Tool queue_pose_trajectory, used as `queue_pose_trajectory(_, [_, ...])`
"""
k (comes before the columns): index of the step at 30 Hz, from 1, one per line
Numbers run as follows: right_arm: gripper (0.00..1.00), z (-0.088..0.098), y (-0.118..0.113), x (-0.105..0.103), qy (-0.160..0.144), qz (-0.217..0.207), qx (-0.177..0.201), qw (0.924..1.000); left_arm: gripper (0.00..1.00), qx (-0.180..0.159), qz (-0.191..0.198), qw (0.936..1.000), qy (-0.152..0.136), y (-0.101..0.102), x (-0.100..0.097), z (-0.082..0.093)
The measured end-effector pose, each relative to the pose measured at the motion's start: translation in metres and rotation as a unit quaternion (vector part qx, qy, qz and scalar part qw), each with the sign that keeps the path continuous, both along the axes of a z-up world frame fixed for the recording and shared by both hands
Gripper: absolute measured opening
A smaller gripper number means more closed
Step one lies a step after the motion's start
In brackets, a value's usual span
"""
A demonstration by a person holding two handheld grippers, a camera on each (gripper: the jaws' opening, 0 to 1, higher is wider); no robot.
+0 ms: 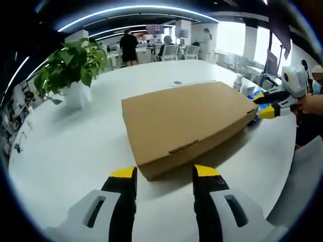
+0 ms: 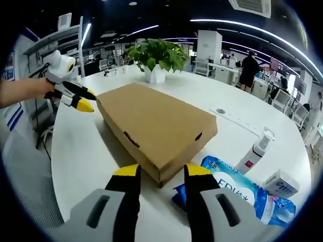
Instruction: Operate the shoe box by opening the lid, removing the specified soft item, and placing it in the target area until the item is outside and the box remains undamaged.
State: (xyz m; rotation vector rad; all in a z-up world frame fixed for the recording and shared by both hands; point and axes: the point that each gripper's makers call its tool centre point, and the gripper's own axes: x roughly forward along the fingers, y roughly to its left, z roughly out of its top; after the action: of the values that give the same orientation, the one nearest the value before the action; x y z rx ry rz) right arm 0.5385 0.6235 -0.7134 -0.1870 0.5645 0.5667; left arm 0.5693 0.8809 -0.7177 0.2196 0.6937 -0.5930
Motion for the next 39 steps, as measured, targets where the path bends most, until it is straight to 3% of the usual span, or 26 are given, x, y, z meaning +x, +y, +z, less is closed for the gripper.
queue_pose_trajectory(14, [0.42,0.016,-0.045,-0.036,-0.016,-0.050,0.007,0.9986,0.51,-0.035,0.000,0.9989,-0.030,-0.004,-0.038,0.028])
queue_pose_trajectory(23, [0.52,0.025,-0.076,-0.065,-0.023,-0.109,0.019,0.9936,0.59,-0.055,-0.010,0.9976,-0.042,-0.018,-0.068,0.042])
queue_pose_trajectory(29, [0.60,0.030,-0.094,-0.088,-0.029,-0.137,0.007,0.9902,0.65,-0.063,-0.024,0.9963,-0.053,-0.029,-0.089,0.052])
queue_pose_trajectory(39, [0.75,0.041,-0.108,-0.119,-0.036,-0.160,0.011,0.9864,0.75,-0.069,-0.036,0.9951,-0.060,-0.037,-0.116,0.064])
